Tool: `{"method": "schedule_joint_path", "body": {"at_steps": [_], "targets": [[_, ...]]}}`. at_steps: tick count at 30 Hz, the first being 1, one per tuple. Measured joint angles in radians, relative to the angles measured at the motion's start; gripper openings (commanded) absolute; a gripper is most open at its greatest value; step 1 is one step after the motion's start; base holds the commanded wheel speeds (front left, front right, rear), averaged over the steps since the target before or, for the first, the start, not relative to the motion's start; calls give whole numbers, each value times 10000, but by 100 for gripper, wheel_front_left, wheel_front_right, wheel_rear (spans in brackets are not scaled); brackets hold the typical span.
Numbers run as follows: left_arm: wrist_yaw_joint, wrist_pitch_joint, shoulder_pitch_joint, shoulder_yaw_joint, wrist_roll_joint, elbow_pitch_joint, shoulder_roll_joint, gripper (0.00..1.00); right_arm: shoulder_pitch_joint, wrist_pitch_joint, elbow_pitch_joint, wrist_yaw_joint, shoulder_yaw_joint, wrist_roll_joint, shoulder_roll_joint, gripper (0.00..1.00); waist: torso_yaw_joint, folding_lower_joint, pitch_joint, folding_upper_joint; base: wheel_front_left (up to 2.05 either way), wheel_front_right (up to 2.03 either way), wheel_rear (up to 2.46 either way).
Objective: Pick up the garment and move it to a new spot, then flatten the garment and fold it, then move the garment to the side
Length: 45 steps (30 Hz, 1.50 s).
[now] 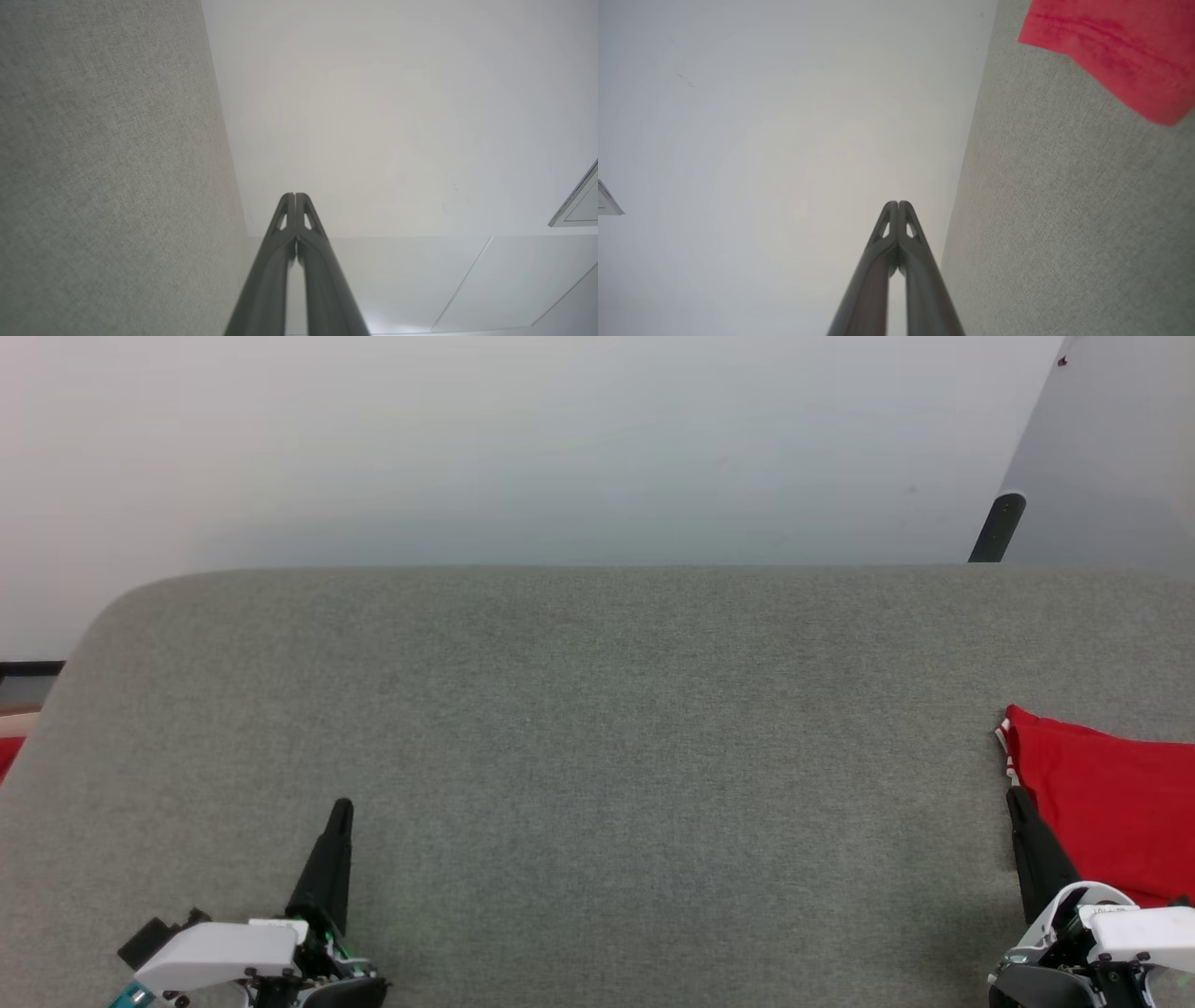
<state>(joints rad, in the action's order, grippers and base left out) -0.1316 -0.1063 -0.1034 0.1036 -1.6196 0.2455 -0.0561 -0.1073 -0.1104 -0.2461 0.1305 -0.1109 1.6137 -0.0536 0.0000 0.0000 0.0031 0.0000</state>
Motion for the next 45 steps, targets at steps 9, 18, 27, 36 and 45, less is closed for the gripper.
{"method": "schedule_joint_path", "body": {"at_steps": [9,18,27,36,45], "targets": [[0,-4,-1,13,0,0,2,0,-4,0,-2,0,-4,0,0,0,0,0,0,0,0,0,0],[0,-35,-2,23,2,0,10,0,-4,-2,-2,0,-10,-2,2,0,0,0,0,0,0,0,0],[0,-35,-2,35,6,0,17,0,-4,-2,-2,0,-13,-2,4,0,0,0,0,0,0,0,0],[0,-46,-3,40,13,0,27,0,-4,-2,-2,0,-17,-2,4,0,0,0,0,0,0,0,0],[0,-48,-3,48,15,0,31,0,-4,-15,-2,0,-19,-2,6,0,0,0,0,0,0,0,0]]}}
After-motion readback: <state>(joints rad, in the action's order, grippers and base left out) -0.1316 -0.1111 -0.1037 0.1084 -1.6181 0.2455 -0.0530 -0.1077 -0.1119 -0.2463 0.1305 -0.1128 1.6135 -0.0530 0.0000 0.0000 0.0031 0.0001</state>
